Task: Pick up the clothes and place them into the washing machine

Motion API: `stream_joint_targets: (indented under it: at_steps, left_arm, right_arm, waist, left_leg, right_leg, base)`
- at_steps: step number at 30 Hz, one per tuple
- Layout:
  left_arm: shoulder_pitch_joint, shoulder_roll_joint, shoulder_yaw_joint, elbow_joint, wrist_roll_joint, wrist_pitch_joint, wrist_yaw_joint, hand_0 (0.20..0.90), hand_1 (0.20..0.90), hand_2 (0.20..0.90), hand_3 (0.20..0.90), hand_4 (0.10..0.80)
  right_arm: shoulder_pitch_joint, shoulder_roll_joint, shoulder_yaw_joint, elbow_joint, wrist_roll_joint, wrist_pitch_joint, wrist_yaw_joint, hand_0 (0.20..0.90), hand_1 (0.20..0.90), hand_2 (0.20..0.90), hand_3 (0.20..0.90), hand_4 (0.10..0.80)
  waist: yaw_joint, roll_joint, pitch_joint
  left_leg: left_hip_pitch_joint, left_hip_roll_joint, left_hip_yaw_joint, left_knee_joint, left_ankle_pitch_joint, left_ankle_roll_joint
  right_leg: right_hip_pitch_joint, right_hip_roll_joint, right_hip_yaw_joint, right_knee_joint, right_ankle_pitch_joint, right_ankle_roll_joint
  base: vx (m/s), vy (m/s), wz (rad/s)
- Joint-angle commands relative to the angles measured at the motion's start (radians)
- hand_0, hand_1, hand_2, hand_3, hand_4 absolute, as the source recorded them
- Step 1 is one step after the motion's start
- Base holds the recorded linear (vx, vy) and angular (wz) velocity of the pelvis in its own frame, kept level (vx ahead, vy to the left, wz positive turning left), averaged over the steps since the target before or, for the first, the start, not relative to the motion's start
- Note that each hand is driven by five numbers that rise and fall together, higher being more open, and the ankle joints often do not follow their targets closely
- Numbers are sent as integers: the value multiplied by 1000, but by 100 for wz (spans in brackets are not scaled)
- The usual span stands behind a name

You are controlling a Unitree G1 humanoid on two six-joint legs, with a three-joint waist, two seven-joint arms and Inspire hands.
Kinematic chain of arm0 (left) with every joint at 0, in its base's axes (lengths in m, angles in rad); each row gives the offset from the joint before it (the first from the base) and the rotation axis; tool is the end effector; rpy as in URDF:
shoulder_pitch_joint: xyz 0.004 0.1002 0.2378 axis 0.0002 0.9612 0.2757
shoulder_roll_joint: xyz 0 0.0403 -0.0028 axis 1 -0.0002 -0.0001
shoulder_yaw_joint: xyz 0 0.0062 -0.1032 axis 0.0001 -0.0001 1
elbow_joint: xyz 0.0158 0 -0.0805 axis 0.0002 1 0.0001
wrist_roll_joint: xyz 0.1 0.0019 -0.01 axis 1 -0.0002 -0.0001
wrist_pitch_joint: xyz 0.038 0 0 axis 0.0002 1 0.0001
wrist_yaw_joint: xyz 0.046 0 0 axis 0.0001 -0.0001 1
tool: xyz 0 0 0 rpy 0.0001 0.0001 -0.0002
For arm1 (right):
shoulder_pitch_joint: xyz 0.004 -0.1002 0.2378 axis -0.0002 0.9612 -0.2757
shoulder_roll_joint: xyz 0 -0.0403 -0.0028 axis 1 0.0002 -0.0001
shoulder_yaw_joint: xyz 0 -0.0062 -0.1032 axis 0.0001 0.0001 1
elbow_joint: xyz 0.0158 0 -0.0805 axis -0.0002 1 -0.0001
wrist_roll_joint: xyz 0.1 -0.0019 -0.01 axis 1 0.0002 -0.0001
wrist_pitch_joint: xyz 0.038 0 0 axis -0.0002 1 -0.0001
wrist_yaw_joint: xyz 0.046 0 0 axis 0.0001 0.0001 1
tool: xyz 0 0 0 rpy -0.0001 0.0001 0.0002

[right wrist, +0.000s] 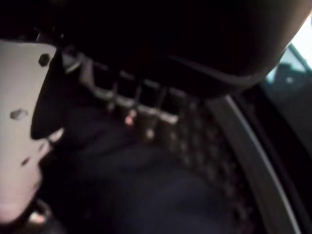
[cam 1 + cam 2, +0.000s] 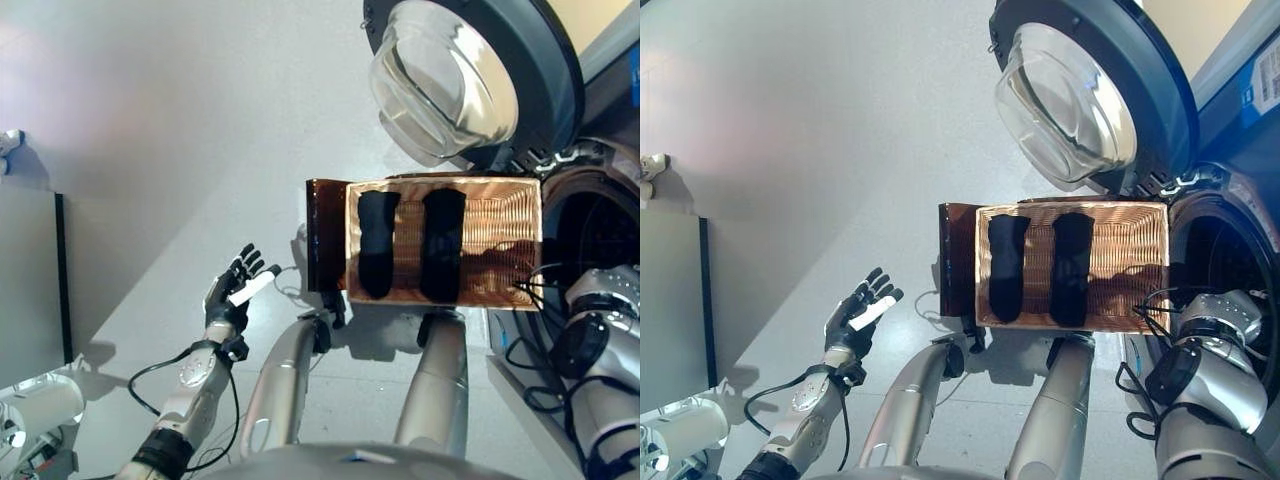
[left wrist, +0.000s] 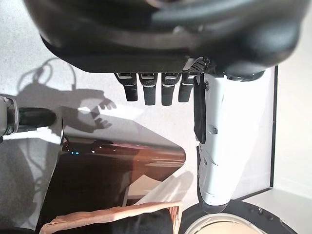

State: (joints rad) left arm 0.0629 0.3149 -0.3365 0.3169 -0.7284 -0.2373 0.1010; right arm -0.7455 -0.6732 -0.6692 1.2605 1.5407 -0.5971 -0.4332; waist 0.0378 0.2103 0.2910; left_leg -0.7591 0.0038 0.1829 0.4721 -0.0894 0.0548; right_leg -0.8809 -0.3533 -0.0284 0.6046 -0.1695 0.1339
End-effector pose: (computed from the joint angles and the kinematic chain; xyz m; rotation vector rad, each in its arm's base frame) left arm 0.1687 0.1734 -0.0207 -0.3547 0.2811 0.0369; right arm 0.2405 -0.3839 0.0994 1.5075 -0.5168 -1.5716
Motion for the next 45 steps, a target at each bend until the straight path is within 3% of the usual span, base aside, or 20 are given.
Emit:
stream_joint_targets:
  at_steps: [1, 6, 11, 16, 26, 34, 45]
  left_arm:
    - [27, 37, 43, -50, -13, -56, 10, 900, 900, 900, 900, 800]
    - [21, 38, 48, -48, -9, -59, 13, 900, 900, 900, 900, 800]
    - [22, 36, 57, -39, 7, -68, 16, 900, 900, 900, 900, 800]
    - [34, 31, 85, -38, 17, -89, 22, 900, 900, 900, 900, 800]
    - [12, 1, 144, 16, 87, -113, 60, 900, 900, 900, 900, 800]
    - [-2, -16, 182, 30, 120, -127, 79, 900, 900, 900, 900, 800]
    - [-18, -17, 167, 84, 154, -116, 78, 900, 900, 900, 900, 800]
  right_arm:
    - [23, -110, 58, 12, -59, -10, 21, 900, 900, 900, 900, 800]
    - [28, -39, 98, 29, -104, 20, 20, 900, 900, 900, 900, 800]
    - [54, 53, 181, -6, -261, 74, 0, 900, 900, 900, 900, 800]
    - [124, 165, 290, -87, -459, 101, -14, 900, 900, 900, 900, 800]
    - [241, 350, 620, -222, -991, 231, -85, 900, 900, 900, 900, 800]
    - [270, 371, 744, -280, -1221, 297, -95, 900, 900, 900, 900, 800]
    - [270, 384, 766, -208, -1257, 334, -103, 900, 900, 900, 900, 800]
  waist:
    - [-17, 5, -37]
    - [-8, 0, -33]
    - [-6, -13, -23]
    - [-13, -37, -9]
    - [-27, -96, -2]
    - [-16, -116, 0]
    - [3, -145, -19]
  left_leg:
    - [18, 43, -69, 69, -83, -102]
    - [17, 43, -73, 71, -80, -99]
    - [24, 42, -78, 71, -75, -98]
    - [34, 44, -85, 67, -65, -100]
    - [50, 54, -93, 54, -45, -100]
    - [88, 44, -114, -9, -9, -98]
    - [243, 39, -131, -178, 52, -106]
  right_leg:
    - [55, 39, 20, 14, 91, 4]
    - [66, 42, 14, 9, 92, 3]
    - [91, 47, 5, -2, 98, 1]
    - [116, 50, -7, -16, 108, -1]
    - [149, 62, -25, -44, 130, -12]
    - [203, 61, -52, -103, 158, -4]
    - [376, 61, -99, -281, 223, 17]
  base:
    - [0, 0, 0]
    - [0, 0, 0]
    - [-9, -14, 4]
    - [-3, -3, 1]
    - [-6, -6, 1]
    - [9, -13, 4]
    - [60, -20, 4]
